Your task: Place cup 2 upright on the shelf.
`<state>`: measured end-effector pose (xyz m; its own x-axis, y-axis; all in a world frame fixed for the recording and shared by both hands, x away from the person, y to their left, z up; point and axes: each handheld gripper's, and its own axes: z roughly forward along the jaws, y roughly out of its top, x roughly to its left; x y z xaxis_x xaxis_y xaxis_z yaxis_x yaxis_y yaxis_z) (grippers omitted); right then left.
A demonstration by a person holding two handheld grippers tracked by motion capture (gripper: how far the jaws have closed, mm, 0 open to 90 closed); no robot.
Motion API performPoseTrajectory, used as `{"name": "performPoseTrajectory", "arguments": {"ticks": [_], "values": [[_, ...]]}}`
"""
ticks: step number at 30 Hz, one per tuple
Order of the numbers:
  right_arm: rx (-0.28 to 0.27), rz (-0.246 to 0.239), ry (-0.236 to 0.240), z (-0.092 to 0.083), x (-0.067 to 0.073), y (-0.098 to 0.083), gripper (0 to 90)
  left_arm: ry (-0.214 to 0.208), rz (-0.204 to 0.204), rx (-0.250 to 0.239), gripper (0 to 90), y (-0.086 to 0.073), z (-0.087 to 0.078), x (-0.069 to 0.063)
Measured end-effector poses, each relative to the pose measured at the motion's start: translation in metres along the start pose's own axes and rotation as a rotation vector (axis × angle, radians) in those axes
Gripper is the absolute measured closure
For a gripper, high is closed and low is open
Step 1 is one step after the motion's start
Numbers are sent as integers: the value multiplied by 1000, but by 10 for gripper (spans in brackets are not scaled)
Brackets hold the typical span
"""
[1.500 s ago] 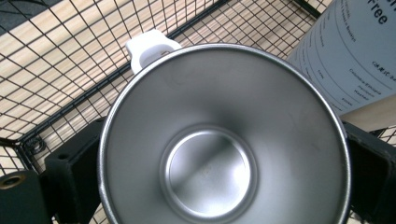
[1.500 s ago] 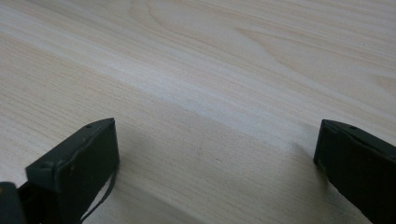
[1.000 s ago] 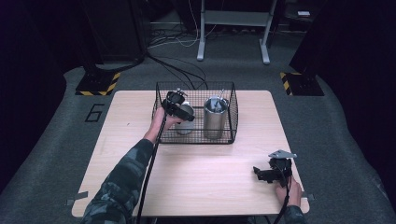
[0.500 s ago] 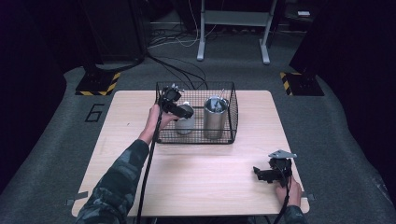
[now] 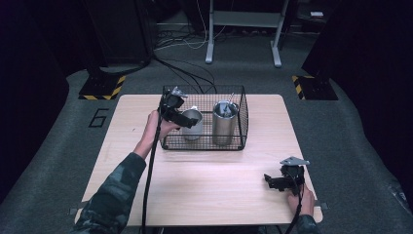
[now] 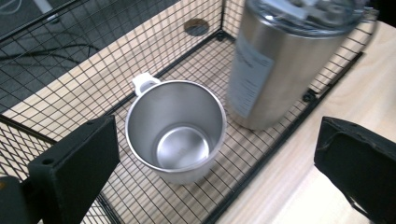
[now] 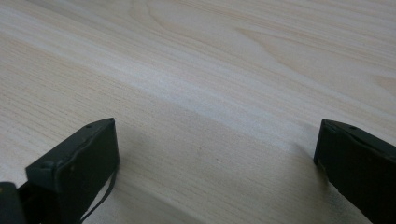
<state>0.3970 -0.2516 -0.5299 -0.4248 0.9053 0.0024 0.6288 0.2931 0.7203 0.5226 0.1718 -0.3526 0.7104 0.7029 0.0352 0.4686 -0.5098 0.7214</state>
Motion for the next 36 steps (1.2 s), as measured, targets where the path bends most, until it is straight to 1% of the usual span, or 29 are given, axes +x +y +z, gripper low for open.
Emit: {"name": "performPoseTrajectory", "arguments": {"ticks": [3,4,5,10,12,13,14,15,16,17,18,20,21,22,23,25,26,27,28,29,30,31,33,34,35,36], "values": [[0,0,0,0,0,0,0,-1,17,-10,3,-5,-9,-7],[0,0,0,0,0,0,0,-1,17,-10,3,-5,-9,-7],[0,0,0,0,0,0,0,-2,32,-14,3,-9,-15,-11],[1,-3,1,0,0,0,0,-7,48,-23,3,-22,-27,-19],[0,0,0,0,0,0,0,-9,45,-25,3,-28,-31,-22],[0,0,0,0,0,0,0,-8,55,-26,3,-31,-33,-22],[0,0,0,0,0,0,0,-8,55,-26,3,-31,-33,-22],[0,0,0,0,0,0,0,-10,50,-32,3,-38,-37,-25],[0,-1,0,0,0,0,0,-11,51,-32,3,-42,-39,-26],[0,0,0,0,0,0,0,-10,60,-31,3,-45,-41,-27],[0,0,0,0,0,0,0,-11,52,-37,3,-48,-42,-29],[0,0,0,0,0,0,0,-9,61,-36,3,-55,-46,-31],[0,0,0,0,0,0,0,-8,56,-46,3,-59,-47,-33],[0,0,0,0,0,0,0,-8,56,-46,3,-59,-47,-33],[0,0,0,0,0,0,0,-6,60,-48,3,-66,-49,-36],[0,0,0,0,0,0,0,-9,69,-37,3,-74,-52,-39],[0,0,0,0,0,0,0,-9,69,-37,3,-74,-52,-39],[1,-3,0,0,0,0,0,-6,73,-35,2,-77,-53,-41],[1,-5,-1,0,0,0,0,-13,69,-34,2,-84,-55,-43],[0,0,0,0,0,0,0,-9,64,-43,2,-88,-56,-46],[0,0,0,0,0,0,0,-9,64,-43,2,-88,-56,-46],[0,0,0,0,0,0,0,-3,73,-42,2,-92,-57,-48],[3,-9,0,0,-1,0,0,-7,68,-45,2,-104,-59,-54],[0,1,0,0,0,0,0,-2,72,-42,2,-109,-60,-56],[0,0,0,0,0,0,0,9,65,-48,2,-115,-61,-58],[0,0,0,0,0,0,0,9,65,-48,2,-115,-61,-58]]}}
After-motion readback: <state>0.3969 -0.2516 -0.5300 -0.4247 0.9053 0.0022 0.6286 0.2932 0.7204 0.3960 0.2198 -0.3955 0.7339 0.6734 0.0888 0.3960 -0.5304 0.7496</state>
